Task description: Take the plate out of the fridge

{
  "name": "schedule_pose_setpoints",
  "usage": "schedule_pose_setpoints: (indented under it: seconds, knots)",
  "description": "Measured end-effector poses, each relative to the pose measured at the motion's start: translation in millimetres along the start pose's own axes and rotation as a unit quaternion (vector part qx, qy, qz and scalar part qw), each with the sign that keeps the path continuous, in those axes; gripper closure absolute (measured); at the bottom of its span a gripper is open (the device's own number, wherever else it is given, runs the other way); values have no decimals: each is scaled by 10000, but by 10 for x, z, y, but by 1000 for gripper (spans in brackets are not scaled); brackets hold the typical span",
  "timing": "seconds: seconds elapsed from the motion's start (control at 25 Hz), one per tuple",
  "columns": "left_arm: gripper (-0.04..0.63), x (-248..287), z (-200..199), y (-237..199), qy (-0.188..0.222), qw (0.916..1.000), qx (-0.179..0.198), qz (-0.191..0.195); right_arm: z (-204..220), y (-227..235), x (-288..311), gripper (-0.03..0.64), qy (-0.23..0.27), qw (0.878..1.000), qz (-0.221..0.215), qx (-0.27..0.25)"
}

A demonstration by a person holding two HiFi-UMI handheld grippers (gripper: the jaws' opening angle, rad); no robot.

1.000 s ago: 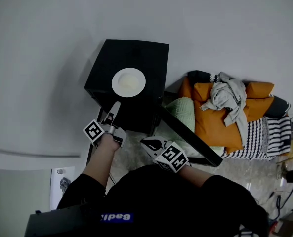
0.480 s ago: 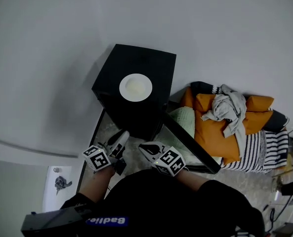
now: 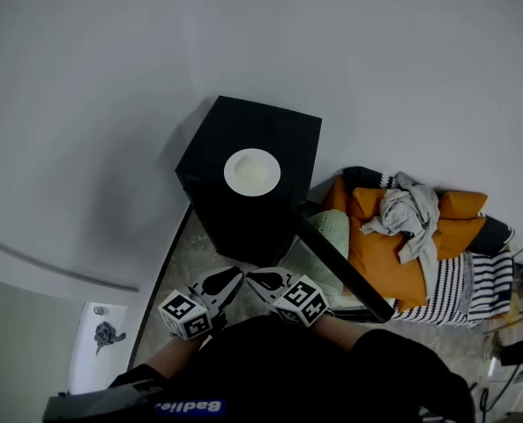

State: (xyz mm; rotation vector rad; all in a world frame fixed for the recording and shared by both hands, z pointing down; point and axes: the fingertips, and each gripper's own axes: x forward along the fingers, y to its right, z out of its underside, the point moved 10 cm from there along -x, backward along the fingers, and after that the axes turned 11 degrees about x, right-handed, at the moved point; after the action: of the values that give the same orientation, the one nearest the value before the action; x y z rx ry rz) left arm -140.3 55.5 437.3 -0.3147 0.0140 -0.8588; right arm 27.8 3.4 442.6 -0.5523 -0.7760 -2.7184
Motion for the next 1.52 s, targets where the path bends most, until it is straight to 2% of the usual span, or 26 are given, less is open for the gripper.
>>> schedule_pose_setpoints:
  seconds: [0.12,0.2,0.36,0.92,1.52]
  knots:
    - [544,-41,-60,87,97,9989,456,45,-20,-16,-6,604,80,10000,24,-17]
    - [577,-81,-76,133,71,9975,696,79,-13,-40,19,604,122,9999,29,-26]
    - [586,-141,-66,254,-20,9947,1019,162,3,-94,60,604,129,9999,-65,-69]
    - [588,-172,-46,314,17,9945,1004,298,-2,-189,-1,606,459,9986,-132,-210]
    - [588,-145,-33,327,0,9942,1012,369,5,-187,-16,606,467,9987,-95,-198]
